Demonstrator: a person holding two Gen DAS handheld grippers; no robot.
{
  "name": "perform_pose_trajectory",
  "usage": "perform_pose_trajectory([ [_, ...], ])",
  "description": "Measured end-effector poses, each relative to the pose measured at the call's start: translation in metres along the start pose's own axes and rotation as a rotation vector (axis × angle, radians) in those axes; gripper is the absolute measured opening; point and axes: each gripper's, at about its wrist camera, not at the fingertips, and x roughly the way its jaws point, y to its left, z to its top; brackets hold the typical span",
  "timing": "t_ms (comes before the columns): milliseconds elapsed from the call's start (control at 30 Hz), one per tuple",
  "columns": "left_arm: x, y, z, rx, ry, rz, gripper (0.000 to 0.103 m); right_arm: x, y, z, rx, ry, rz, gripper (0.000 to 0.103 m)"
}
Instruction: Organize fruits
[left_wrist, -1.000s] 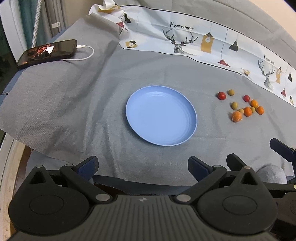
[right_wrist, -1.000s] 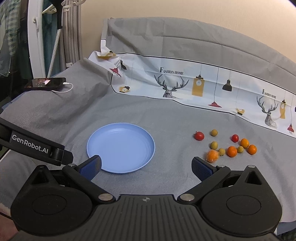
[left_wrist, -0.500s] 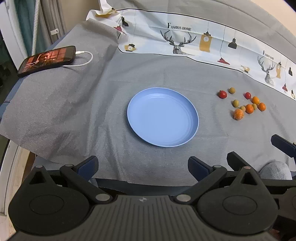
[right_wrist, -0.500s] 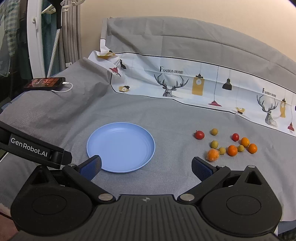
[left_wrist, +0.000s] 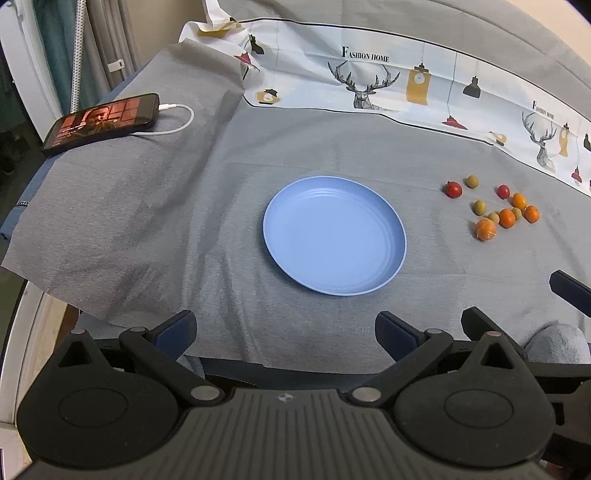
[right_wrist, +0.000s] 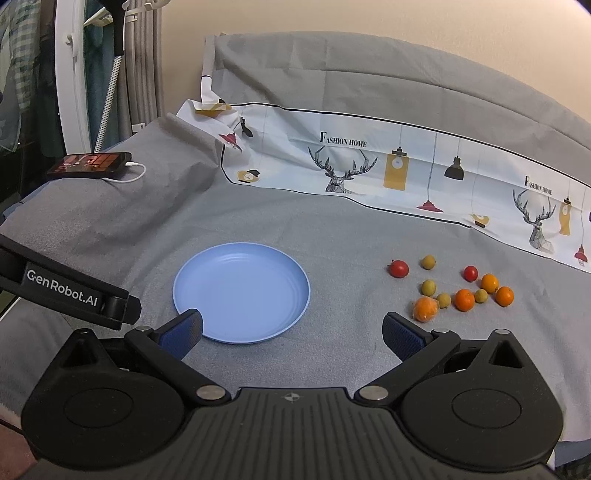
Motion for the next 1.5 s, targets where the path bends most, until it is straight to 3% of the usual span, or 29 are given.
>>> perform_pose_trajectory([
  [500,-0.001,-0.001,0.003,-0.006,0.01,0.012,0.103,-0.002,0.0,0.001,0.001,-0.002,0.021,0.103],
  [667,0.008,-0.003,0.01,-0.016,0.023,-0.023,0.103,0.006,-0.016,0.0,0.076,0.003,0.008,0.103],
  [767,0.017,-0.014,0.02,0.006,0.045,-0.041,0.103,0.013,-0.04,-0.002,0.168,-0.017,-0.04,0.103],
  [1000,0.051,-0.062,0.057,0.033,0.123,-0.11,0.103,0.046,-0.116,-0.02,0.313,-0.03,-0.26,0.103],
  [1267,0.12,-0.153,0.118,0.143,0.123,-0.069,0.103,0.118,-0.227,-0.037,0.497,0.006,-0.506,0.103],
  [1500,0.214,-0.222,0.165,0.205,0.165,-0.105,0.103,0.203,-0.278,-0.05,0.575,0.116,-0.486,0.103],
])
